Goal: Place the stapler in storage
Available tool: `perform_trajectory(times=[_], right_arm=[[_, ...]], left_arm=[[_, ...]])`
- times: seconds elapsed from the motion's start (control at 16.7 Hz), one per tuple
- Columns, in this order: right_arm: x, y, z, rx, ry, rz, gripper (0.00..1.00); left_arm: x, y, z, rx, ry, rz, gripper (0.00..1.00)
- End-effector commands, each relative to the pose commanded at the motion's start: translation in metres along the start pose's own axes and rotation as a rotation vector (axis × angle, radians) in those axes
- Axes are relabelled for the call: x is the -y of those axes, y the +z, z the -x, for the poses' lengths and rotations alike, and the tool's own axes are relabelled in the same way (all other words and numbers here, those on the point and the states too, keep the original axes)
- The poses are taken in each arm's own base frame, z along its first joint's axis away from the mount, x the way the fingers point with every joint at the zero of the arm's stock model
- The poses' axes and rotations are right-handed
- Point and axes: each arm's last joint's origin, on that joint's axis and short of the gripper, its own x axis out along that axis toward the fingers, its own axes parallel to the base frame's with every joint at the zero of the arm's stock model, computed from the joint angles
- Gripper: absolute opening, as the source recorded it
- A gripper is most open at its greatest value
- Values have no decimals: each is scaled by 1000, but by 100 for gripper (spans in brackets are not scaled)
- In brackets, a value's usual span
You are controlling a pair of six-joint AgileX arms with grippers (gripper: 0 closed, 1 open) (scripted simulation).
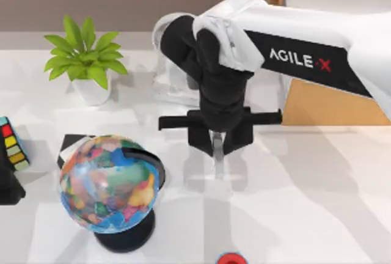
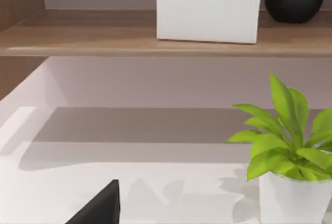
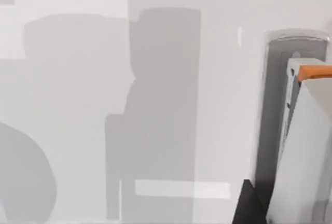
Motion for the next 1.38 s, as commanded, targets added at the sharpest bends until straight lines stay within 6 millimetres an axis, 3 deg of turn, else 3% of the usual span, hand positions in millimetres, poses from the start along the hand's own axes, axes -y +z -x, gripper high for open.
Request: perform_trajectory(times=[0.24, 0.42, 0.6, 0.78, 0.9, 1.08, 1.2, 1.38], right_arm=[[1, 3, 5, 17, 13, -1, 0], [14, 23, 51, 147, 100, -8, 0], [51, 48, 105, 306, 161, -32, 0], [107, 73, 133, 387, 129, -73, 0], [147, 89, 131, 381, 74, -99, 0], [198, 109, 107, 301, -7, -116, 0], [220, 119, 82, 222, -34, -105, 0], [233, 130, 44, 112, -28, -74, 0]], left_arm=[[0, 0, 0, 0, 0, 0, 100], [0, 0, 0, 0, 0, 0, 100], [0, 0, 0, 0, 0, 0, 100], [0, 0, 0, 0, 0, 0, 100], [0, 0, 0, 0, 0, 0, 100], [0, 0, 0, 0, 0, 0, 100], [0, 0, 0, 0, 0, 0, 100], [0, 0, 0, 0, 0, 0, 100]])
